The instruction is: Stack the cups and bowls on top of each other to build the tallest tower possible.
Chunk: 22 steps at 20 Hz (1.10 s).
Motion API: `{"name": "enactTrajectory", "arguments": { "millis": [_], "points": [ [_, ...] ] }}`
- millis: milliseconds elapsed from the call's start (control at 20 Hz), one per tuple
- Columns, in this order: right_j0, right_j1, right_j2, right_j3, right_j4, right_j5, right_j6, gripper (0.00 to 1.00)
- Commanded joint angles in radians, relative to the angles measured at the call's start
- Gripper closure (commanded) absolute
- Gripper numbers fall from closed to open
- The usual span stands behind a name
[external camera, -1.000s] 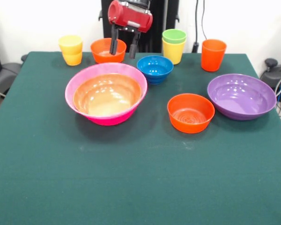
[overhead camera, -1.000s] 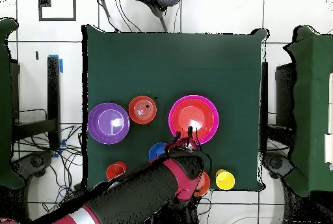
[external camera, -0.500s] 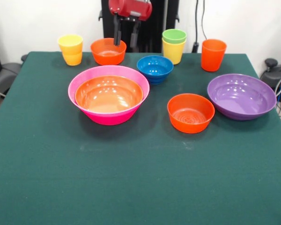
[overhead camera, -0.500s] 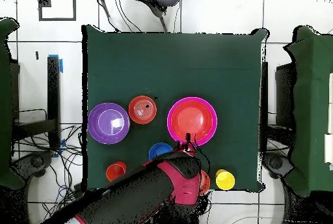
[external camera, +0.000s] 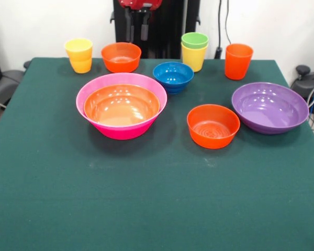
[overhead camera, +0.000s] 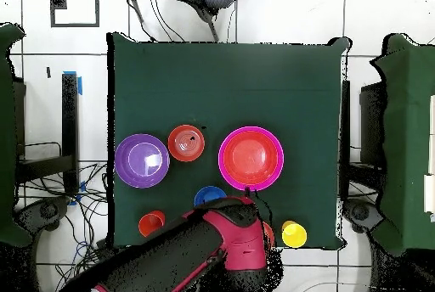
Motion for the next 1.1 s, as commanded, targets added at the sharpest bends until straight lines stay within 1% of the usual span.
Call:
{"name": "enactTrajectory", "arguments": {
  "millis": [50,200,250,400,450,650,800,850,900,950,1100],
  "points": [
    [0.002,0.019,0.225,-0.002,-0.088,-0.033,0.282,0.0],
    [-0.002,0.012,0.236,-0.001,-0.087,-0.025,0.279,0.0],
    [-0.001,0.014,0.24,-0.004,-0.094,-0.024,0.295,0.0],
    [0.005,0.018,0.251,-0.011,-0.127,-0.037,0.358,0.0],
    [0.007,0.021,0.257,-0.013,-0.147,-0.054,0.381,0.0],
    [0.012,0.018,0.264,-0.016,-0.185,-0.072,0.425,0.0],
    [0.002,0.017,0.276,-0.013,-0.177,-0.052,0.454,0.0],
    [-0.006,0.009,0.281,-0.01,-0.175,-0.055,0.475,0.0],
    [-0.014,0.002,0.286,-0.006,-0.167,-0.054,0.476,0.0],
    [-0.014,0.003,0.287,-0.007,-0.166,-0.048,0.511,0.0],
    [-0.021,0.007,0.296,-0.004,-0.162,-0.039,0.548,0.0]
  ]
}}
